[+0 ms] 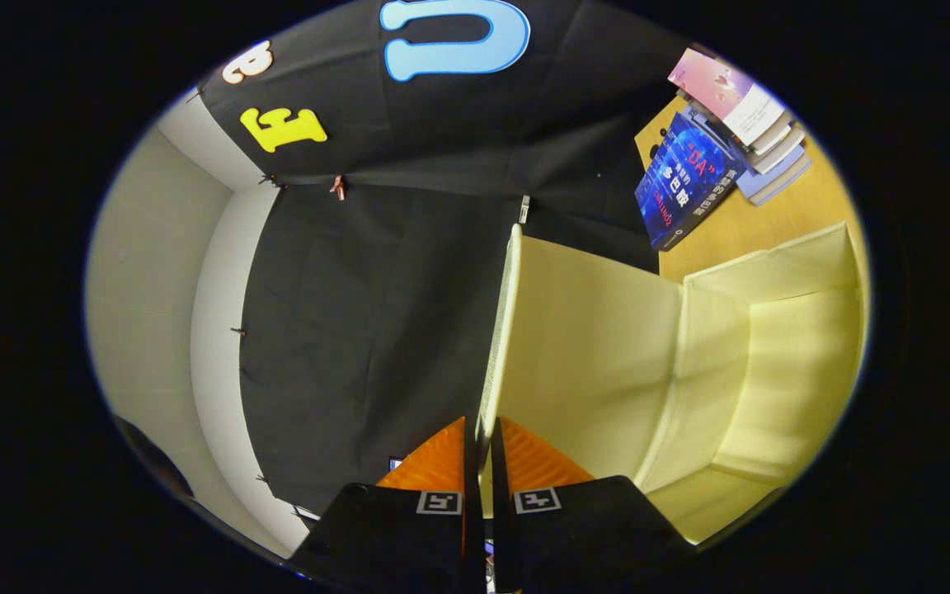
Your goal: Open the storage box then place both shoes into the box .Put the left shoe in first, then the right shoe, with the right side of both shoes facing outward in a uniform manner.
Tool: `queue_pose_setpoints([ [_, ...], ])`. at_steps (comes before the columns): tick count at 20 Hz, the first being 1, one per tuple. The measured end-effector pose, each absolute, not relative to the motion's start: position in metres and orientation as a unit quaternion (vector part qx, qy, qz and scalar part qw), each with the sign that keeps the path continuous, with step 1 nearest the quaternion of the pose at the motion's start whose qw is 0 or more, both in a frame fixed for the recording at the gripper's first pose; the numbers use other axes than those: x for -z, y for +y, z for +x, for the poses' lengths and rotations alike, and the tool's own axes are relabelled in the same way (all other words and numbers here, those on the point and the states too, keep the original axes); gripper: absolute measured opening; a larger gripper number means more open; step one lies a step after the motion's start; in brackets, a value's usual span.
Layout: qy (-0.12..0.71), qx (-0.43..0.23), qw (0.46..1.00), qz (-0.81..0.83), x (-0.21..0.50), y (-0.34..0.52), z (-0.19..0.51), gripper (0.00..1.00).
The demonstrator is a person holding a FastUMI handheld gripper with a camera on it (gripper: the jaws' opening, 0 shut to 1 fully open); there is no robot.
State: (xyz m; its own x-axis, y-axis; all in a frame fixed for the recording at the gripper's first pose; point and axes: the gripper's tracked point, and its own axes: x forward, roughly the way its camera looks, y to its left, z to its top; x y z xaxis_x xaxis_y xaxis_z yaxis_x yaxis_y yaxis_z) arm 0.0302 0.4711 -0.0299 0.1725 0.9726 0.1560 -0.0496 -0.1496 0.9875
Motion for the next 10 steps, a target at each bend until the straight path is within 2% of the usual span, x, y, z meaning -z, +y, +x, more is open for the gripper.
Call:
queue_pose_setpoints([
  [4,0.425,-0.499,0.515,0.553,0.038,0.502,0.022,0.11],
  [5,0.425,-0.501,0.516,0.549,0.040,0.506,0.021,0.22],
  [6,0.427,-0.502,0.516,0.548,0.042,0.505,0.017,0.28],
  [9,0.429,-0.499,0.515,0.549,0.049,0.496,0.018,0.59],
  [10,0.423,-0.495,0.520,0.553,0.051,0.487,0.022,0.65],
])
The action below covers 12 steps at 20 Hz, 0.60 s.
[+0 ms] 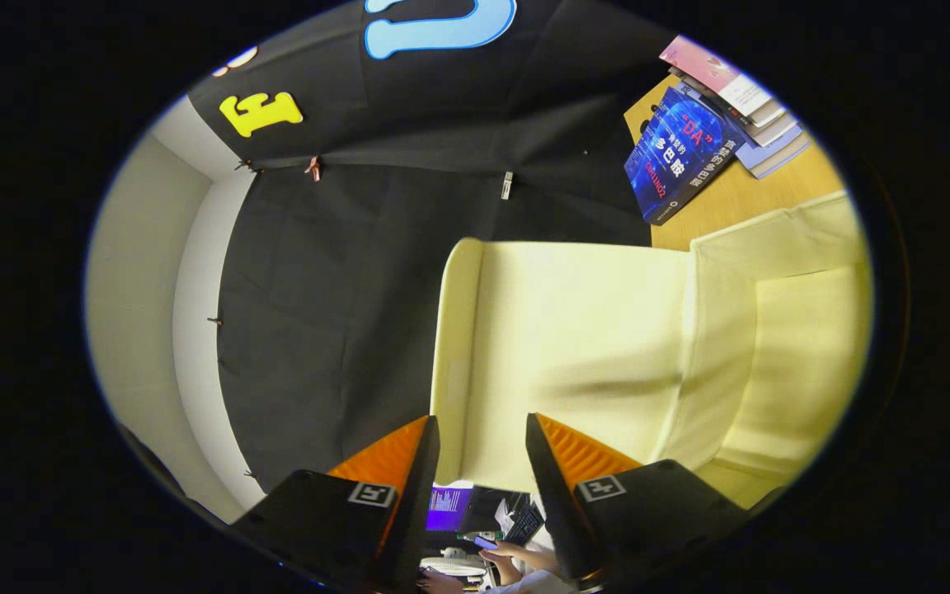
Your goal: Open the storage box then place both shoes into the box .Put the left shoe in first, then the right shoe, with the right side of both shoes facing outward in a uniform manner.
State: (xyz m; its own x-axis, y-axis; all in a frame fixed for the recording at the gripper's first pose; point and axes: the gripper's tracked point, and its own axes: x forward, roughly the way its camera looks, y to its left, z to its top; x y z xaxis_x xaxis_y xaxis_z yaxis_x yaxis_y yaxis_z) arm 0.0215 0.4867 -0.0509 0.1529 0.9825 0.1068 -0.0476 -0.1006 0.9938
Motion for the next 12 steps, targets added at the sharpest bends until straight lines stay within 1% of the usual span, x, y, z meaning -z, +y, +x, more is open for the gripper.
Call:
queue_pose_setpoints([
  [1,0.417,-0.490,0.529,0.554,0.053,0.480,0.026,0.78],
  [2,0.411,-0.485,0.536,0.555,0.055,0.471,0.030,0.82],
  [4,0.408,-0.475,0.554,0.548,0.062,0.453,0.035,0.82],
  [6,0.400,-0.465,0.585,0.530,0.072,0.428,0.037,0.82],
  [9,0.392,-0.445,0.641,0.487,0.098,0.386,0.036,0.82],
  [12,0.396,-0.428,0.714,0.388,0.146,0.341,0.024,0.82],
])
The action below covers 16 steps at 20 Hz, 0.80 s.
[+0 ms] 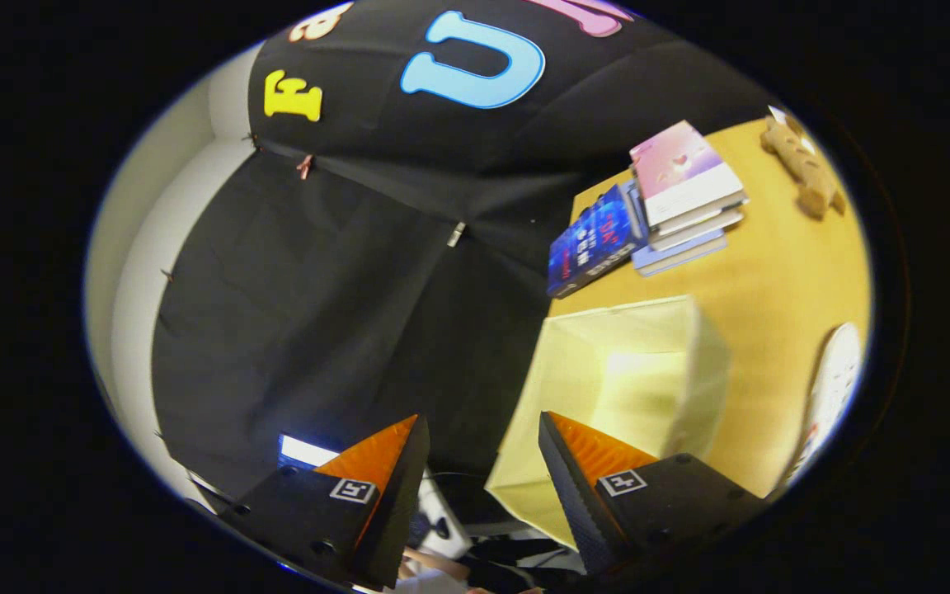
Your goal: Open the storage box then place both shoes into the box .Put the left shoe in first, then the right shoe, with the right side of both shoes facing outward in a uniform manner.
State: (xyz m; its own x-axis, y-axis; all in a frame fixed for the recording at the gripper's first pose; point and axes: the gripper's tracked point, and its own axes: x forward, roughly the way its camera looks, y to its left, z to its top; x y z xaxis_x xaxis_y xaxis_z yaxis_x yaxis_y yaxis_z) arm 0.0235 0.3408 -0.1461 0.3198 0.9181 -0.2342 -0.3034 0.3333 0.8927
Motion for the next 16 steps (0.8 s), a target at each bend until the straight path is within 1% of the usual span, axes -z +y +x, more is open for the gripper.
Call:
queue_pose_setpoints([
  [3,0.416,-0.398,0.772,0.270,0.198,0.287,0.014,0.83],
  [5,0.436,-0.377,0.785,0.227,0.223,0.255,0.006,0.83],
  [10,0.473,-0.262,0.814,0.212,0.282,0.179,0.024,0.83],
  [12,0.495,-0.226,0.816,0.198,0.308,0.156,0.031,0.83],
  [14,0.524,-0.216,0.801,0.191,0.330,0.151,0.027,0.83],
  [16,0.556,-0.206,0.785,0.180,0.357,0.150,0.021,0.77],
])
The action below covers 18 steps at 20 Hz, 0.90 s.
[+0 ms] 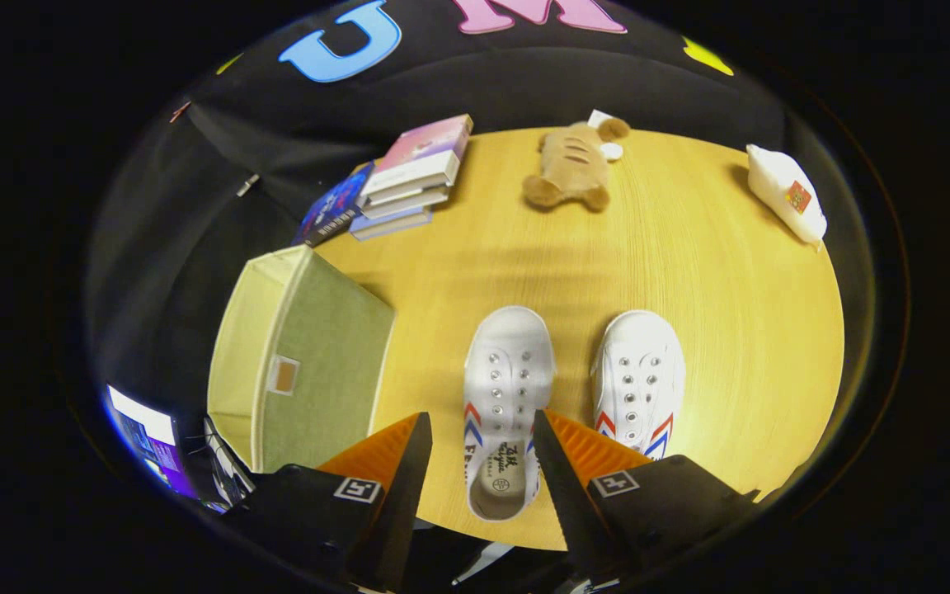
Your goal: Open the storage box then place both shoes into the box .Put the left shoe in first, then the right shoe, with the right side of both shoes facing outward in a uniform manner.
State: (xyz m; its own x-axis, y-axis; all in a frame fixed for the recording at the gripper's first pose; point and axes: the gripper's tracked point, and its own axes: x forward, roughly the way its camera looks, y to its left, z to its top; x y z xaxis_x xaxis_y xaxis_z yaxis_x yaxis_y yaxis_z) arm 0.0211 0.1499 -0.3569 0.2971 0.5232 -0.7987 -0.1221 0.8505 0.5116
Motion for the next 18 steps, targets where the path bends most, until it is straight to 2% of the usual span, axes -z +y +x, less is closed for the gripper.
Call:
queue_pose_setpoints([
  [5,0.605,-0.180,0.762,0.144,0.406,0.155,0.019,0.71],
  [7,0.628,-0.170,0.746,0.142,0.419,0.157,0.016,0.57],
  [10,0.644,-0.174,0.736,0.116,0.438,0.157,0.011,0.56],
  [12,0.651,-0.171,0.733,0.101,0.444,0.154,0.012,0.35],
  [15,0.652,-0.170,0.730,0.114,0.439,0.150,0.014,0.10],
  [16,0.645,-0.167,0.735,0.129,0.437,0.153,0.013,0.06],
  [18,0.635,-0.172,0.740,0.141,0.432,0.154,0.011,0.06],
])
